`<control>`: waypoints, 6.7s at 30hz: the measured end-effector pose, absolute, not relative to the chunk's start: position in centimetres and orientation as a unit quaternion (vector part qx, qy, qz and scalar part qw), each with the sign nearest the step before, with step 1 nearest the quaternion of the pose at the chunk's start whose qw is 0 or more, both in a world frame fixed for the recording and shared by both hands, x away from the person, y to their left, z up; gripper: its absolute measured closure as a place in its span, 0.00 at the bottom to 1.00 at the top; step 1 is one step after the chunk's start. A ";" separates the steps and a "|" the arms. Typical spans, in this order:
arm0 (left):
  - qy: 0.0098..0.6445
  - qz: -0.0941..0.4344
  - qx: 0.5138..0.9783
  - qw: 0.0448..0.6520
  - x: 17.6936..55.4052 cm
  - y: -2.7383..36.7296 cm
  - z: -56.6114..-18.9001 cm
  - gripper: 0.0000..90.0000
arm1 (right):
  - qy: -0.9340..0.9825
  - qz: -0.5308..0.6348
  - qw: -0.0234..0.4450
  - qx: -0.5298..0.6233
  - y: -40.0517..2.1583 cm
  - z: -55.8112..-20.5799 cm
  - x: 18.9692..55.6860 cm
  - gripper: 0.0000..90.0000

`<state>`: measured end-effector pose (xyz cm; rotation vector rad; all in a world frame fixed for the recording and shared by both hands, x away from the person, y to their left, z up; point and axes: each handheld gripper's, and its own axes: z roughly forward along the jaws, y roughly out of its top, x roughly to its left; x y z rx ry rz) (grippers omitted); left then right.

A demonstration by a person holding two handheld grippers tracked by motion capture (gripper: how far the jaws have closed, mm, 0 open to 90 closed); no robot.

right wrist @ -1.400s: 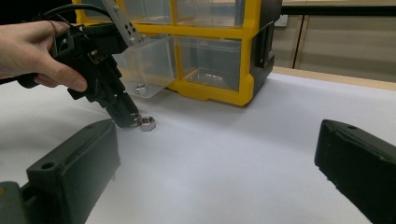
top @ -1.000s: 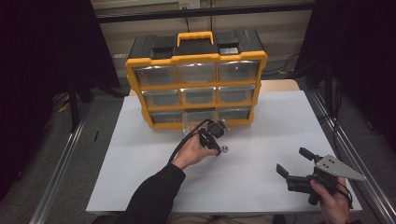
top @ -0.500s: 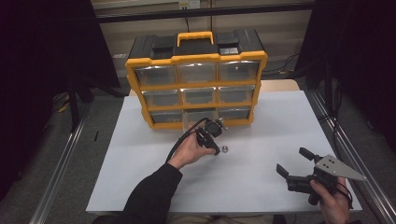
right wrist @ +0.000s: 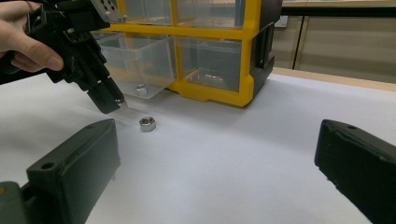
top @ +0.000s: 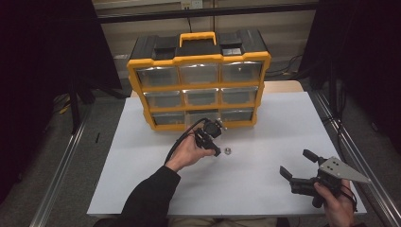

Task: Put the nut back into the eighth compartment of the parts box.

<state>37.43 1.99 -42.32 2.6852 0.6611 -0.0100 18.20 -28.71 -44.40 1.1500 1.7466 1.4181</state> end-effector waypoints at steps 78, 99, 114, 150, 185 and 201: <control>0.258 -0.004 0.938 0.232 42.8 6.0 -34.9 0.78 | 0.659 0.535 0.302 0.434 -28.7 -44.4 18.2 0.00; 0.258 0.013 0.943 0.211 44.4 5.2 -37.2 0.78 | 0.659 0.534 0.303 0.434 -28.7 -44.4 18.2 0.00; 0.235 0.029 0.952 0.196 44.1 4.9 -37.6 0.78 | 0.659 0.534 0.303 0.434 -28.7 -44.4 18.2 0.00; 0.246 0.041 0.943 0.220 43.1 5.3 -36.0 0.72 | 0.660 0.534 0.301 0.434 -28.7 -44.5 18.2 0.00; 0.254 0.044 0.936 0.239 38.0 5.7 -35.4 0.09 | 0.661 0.534 0.302 0.433 -28.7 -44.4 18.2 0.00; 0.237 0.027 0.938 0.252 35.7 5.4 -36.2 0.06 | 0.661 0.533 0.302 0.433 -28.6 -44.4 18.2 0.00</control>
